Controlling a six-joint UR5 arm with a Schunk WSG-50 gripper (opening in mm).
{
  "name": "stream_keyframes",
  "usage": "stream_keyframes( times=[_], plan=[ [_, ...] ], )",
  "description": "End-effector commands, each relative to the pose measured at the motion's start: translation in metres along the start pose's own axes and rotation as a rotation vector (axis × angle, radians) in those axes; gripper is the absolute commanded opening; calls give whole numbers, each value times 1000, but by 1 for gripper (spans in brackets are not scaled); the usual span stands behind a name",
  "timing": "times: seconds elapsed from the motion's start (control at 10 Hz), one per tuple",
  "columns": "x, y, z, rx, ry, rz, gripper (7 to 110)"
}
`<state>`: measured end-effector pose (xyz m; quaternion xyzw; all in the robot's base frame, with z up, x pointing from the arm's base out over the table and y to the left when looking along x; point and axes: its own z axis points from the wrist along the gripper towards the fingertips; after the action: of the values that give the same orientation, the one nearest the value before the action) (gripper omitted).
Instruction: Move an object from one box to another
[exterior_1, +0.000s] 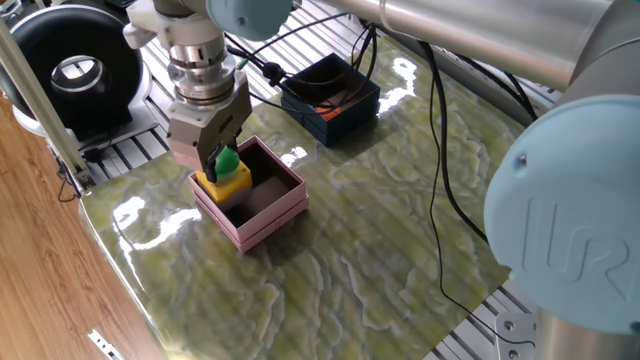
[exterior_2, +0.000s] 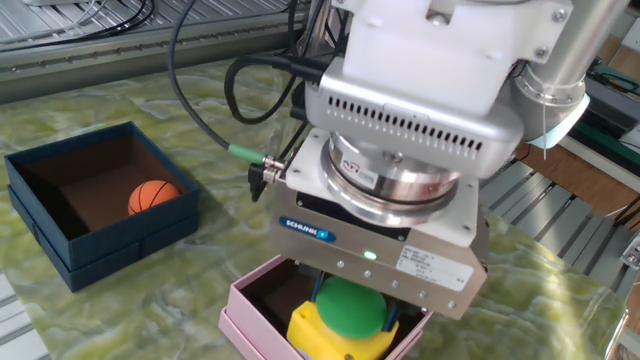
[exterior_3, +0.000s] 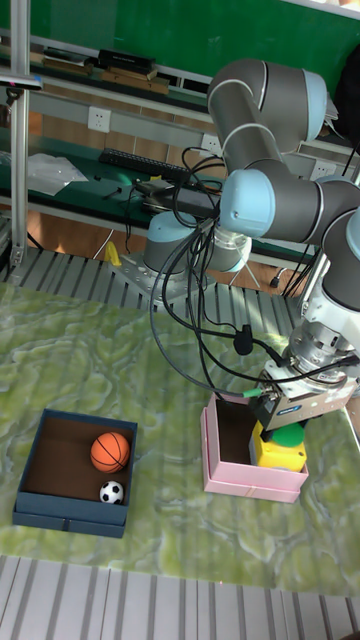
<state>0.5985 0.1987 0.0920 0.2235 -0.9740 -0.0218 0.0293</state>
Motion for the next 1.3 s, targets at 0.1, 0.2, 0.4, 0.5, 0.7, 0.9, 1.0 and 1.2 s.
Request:
stream_keyframes(
  times=[0.1, 0.2, 0.4, 0.5, 0.7, 0.9, 1.0, 1.2],
  plan=[
    [-1, -3, 2, 7, 7, 9, 7],
    [-1, -3, 2, 5, 8, 4, 7],
    [-4, 0, 2, -9, -2, 1, 7],
    [-4, 1, 3, -11, -5, 0, 7],
    [-3, 1, 3, -10, 1, -9, 7],
    [-6, 2, 5, -16, -4, -22, 22],
    [-7, 3, 6, -20, -6, -26, 22],
    [-8, 6, 6, -32, -10, -28, 22]
  ],
)
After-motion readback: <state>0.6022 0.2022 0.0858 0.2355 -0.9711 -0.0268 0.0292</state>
